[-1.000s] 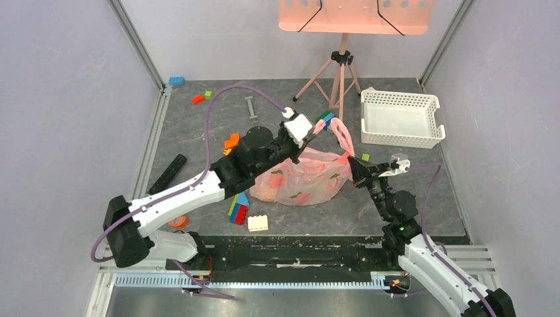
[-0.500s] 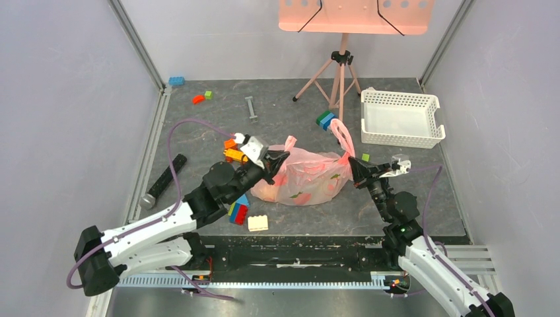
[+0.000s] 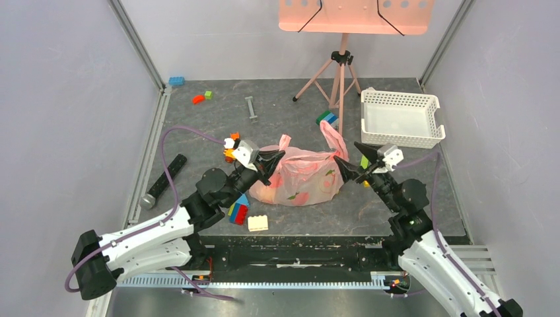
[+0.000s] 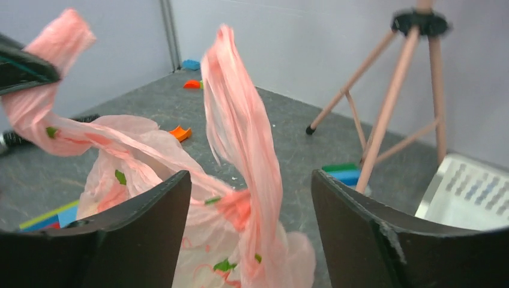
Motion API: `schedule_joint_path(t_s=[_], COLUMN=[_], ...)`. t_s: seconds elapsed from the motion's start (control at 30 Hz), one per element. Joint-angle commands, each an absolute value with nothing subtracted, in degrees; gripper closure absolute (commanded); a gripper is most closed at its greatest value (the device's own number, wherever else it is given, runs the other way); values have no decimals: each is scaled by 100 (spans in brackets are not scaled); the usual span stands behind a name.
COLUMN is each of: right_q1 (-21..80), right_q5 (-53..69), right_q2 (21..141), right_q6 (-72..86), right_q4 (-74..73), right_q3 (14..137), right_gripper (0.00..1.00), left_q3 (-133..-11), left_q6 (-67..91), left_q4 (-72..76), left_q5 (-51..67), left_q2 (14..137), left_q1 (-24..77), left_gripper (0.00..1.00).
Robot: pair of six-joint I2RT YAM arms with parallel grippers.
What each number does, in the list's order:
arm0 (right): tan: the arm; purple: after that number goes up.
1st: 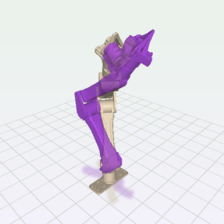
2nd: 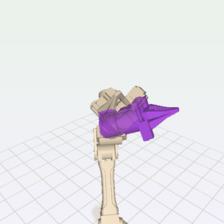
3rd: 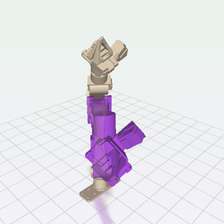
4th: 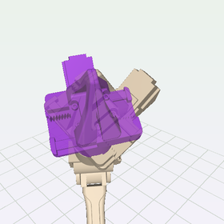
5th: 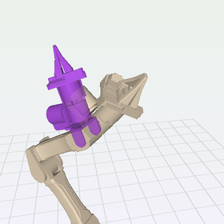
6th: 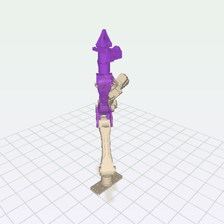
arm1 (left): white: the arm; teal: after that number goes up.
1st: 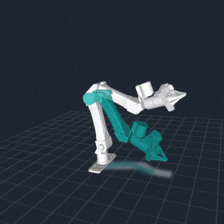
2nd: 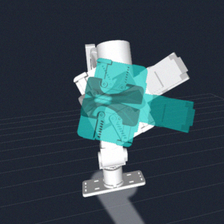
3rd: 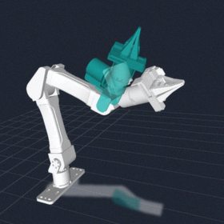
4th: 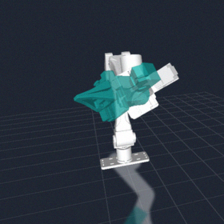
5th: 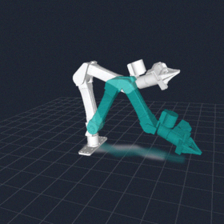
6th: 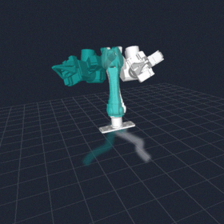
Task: Take the fake fruits out of the plastic bag
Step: Untie the plastic bag at the center of the board, then adjust the plastic bag at the center of the board.
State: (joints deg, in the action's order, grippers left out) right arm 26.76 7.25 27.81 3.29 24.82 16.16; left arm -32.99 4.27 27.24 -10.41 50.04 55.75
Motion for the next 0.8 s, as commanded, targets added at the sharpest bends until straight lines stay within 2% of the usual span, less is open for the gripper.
schedule_joint_path(t_s=[0.0, 0.3, 0.47, 0.67, 0.77], right_q1=[2672, 2672, 2677, 2670, 2672], right_q5=[1889, 2270, 2312, 2128, 1949], right_q2=[3245, 4338, 4971, 5373, 5519], right_q6=[-1496, -3030, -2945, -2786, -2779], right_q4=[1176, 166, 138, 439, 437], right_q3=[2741, 4151, 4651, 4773, 4863], right_gripper=[20, 12, 8, 8, 14], left_q3=[-3292, -3390, -3413, -3438, -3434], left_q6=[378, 280, 238, 238, 222], left_q4=[3135, 3114, 3053, 3006, 3001], left_q5=[-1069, -1059, -1152, -1197, -1206], left_q2=[5059, 5080, 5055, 5021, 5007], left_q1=[5590, 5588, 5590, 5587, 5588], left_gripper=[95, 96, 96, 96, 96])
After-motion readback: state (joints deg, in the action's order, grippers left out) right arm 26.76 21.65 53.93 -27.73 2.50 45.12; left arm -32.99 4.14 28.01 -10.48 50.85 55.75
